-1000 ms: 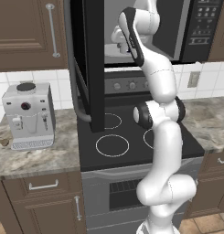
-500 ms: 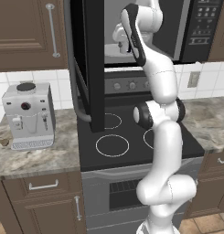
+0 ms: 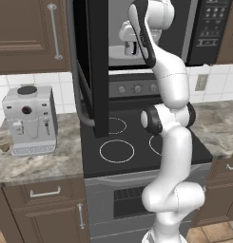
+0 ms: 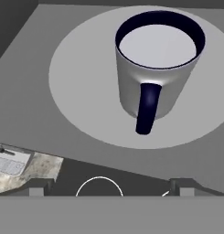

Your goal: Pick the mug from the counter and place it inside the microwave. Then close the microwave.

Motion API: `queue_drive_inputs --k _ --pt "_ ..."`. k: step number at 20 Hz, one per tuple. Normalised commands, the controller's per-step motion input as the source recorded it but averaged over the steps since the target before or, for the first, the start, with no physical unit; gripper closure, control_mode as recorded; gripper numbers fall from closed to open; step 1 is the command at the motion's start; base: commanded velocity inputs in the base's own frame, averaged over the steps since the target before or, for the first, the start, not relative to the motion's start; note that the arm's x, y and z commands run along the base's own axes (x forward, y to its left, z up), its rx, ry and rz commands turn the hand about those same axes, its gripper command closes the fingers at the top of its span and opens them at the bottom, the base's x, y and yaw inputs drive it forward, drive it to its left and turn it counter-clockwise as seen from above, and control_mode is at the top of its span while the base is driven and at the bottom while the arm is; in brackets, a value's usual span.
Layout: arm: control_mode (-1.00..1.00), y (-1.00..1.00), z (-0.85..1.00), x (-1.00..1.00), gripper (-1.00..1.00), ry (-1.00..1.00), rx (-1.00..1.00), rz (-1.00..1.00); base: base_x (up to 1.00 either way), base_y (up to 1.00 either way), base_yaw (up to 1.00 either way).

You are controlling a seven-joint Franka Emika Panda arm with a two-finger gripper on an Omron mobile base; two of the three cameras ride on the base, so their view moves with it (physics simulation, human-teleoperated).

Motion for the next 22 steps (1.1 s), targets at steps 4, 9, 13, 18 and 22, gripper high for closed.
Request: queue_drive_inputs --k 4,9,13,18,22 --pt "-1.0 0.0 -0.05 -0.28 -1.0 -0.07 0.0 0.0 0.0 0.0 0.0" --pt "-1.0 0.0 -0.19 -0.33 -1.0 -0.09 0.0 0.0 0.0 0.0 0.0" --pt "-1.0 0.0 -0.36 -0.33 -1.0 -0.08 0.0 0.0 0.0 0.0 0.0" --pt "-1.0 0.0 -0.43 -0.35 -1.0 -0.09 0.0 0.0 0.0 0.0 0.0" --pt "-1.0 0.0 -0.39 -0.37 -1.0 -0.11 0.0 0.0 0.0 0.0 0.0"
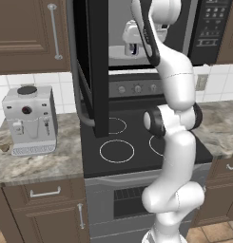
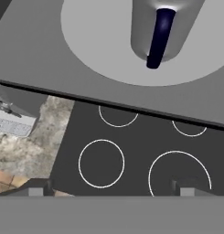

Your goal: Pick the mug from the counter and place it inside the microwave. Then close the microwave.

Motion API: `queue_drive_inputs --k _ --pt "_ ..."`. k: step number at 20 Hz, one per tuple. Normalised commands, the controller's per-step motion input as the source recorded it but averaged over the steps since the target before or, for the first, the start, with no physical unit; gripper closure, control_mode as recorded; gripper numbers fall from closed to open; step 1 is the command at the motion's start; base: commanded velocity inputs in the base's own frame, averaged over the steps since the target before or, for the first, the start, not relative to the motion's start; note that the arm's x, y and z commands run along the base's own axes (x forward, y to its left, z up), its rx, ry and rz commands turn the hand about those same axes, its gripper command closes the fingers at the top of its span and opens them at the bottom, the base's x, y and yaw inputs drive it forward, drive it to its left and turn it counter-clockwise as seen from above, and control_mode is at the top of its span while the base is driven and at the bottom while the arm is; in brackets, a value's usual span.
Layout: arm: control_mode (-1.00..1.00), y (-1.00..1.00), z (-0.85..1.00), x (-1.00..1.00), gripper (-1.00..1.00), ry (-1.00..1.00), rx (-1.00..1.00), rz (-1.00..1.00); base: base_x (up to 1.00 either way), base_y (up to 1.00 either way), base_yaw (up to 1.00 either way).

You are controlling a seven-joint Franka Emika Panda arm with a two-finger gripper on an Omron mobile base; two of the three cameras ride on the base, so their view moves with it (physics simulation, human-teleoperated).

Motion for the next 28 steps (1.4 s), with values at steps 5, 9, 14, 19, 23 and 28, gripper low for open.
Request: queue_drive_inputs --k 5,9,14,19,23,28 --pt "-1.0 0.0 -0.04 -0.46 -1.0 -0.19 0.0 0.0 0.0 0.0 0.0" --pt "-1.0 0.0 -0.07 -0.56 -1.0 -0.21 0.0 0.0 0.0 0.0 0.0" --pt "-1.0 0.0 -0.4 -0.53 -1.0 -0.19 0.0 0.0 0.0 0.0 0.0" --pt "-1.0 -0.01 -0.68 -0.43 -1.0 -0.18 0.0 0.0 0.0 0.0 0.0" --pt "-1.0 -0.01 -0.66 -0.4 -1.0 -0.2 0.0 0.0 0.0 0.0 0.0" --pt "-1.0 0.0 -0.44 -0.45 -1.0 -0.23 0.0 0.0 0.0 0.0 0.0"
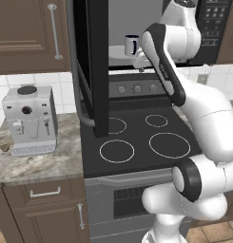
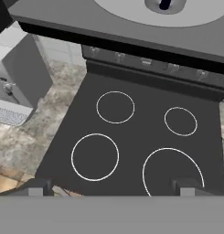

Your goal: Pick the mug from the counter and place it inside the microwave. Then close the microwave.

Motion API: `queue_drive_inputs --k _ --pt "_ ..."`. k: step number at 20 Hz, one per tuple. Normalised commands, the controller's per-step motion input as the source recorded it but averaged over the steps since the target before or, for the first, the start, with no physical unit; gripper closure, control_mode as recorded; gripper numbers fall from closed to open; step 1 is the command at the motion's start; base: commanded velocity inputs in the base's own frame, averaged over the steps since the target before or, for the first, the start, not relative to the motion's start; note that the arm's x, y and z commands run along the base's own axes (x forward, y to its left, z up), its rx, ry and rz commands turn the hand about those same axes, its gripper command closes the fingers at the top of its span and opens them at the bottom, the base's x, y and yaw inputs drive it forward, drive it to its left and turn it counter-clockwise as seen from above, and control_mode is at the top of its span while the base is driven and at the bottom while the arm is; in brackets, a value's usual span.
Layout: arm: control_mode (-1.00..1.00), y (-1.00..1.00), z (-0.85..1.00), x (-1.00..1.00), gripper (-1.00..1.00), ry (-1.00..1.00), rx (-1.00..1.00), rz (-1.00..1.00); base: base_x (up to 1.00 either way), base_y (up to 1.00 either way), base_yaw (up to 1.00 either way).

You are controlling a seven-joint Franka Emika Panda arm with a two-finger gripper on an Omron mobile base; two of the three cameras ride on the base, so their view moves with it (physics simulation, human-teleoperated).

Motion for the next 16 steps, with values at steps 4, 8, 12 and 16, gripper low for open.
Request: queue_drive_inputs --k 4,8,12,16 --pt "-1.0 0.0 -0.24 -0.49 -1.0 -0.25 0.0 0.0 0.0 0.0 0.0" --pt "-1.0 0.0 -0.14 -0.51 -1.0 -0.25 0.0 0.0 0.0 0.0 0.0" --pt "-1.0 0.0 0.02 -0.48 -1.0 -0.19 0.0 0.0 0.0 0.0 0.0" --pt "-1.0 0.0 0.25 -0.43 -1.0 -0.04 0.0 0.0 0.0 0.0 0.0"
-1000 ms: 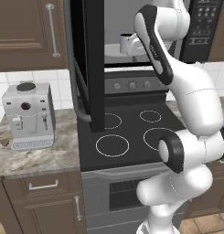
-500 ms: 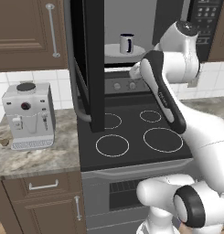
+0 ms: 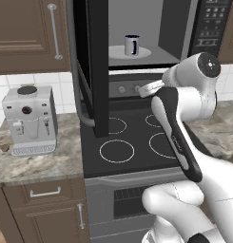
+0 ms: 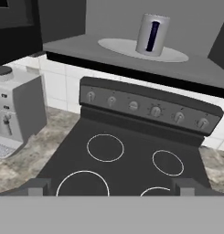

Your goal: Pick the mug from the counter and place it inside the microwave. Then close the microwave.

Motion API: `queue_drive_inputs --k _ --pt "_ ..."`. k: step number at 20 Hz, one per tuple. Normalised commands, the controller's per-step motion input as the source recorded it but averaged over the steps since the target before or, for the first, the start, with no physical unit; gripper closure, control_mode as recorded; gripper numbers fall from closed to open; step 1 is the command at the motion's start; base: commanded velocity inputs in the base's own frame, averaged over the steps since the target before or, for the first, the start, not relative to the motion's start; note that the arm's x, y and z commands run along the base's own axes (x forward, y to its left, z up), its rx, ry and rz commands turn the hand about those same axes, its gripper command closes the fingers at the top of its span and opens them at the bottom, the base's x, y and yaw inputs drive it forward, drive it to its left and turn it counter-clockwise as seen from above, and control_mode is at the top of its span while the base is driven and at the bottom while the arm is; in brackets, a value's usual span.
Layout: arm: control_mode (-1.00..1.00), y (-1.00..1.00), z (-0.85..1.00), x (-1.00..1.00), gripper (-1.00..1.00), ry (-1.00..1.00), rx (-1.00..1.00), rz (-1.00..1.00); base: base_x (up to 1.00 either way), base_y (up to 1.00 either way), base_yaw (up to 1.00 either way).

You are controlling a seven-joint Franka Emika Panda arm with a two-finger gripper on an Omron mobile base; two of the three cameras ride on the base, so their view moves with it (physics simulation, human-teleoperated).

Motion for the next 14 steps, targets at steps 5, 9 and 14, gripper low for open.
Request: queue_drive_inputs --k 5,9,14 --pt "-1.0 0.0 0.21 -0.5 -1.0 0.0 0.0 0.0 0.0 0.0 0.0" --pt "-1.0 0.0 0.07 -0.52 -1.0 0.0 0.0 0.0 0.0 0.0 0.0" --pt "-1.0 0.0 0.02 -0.41 -1.0 0.0 0.0 -0.01 0.0 0.0 0.0"
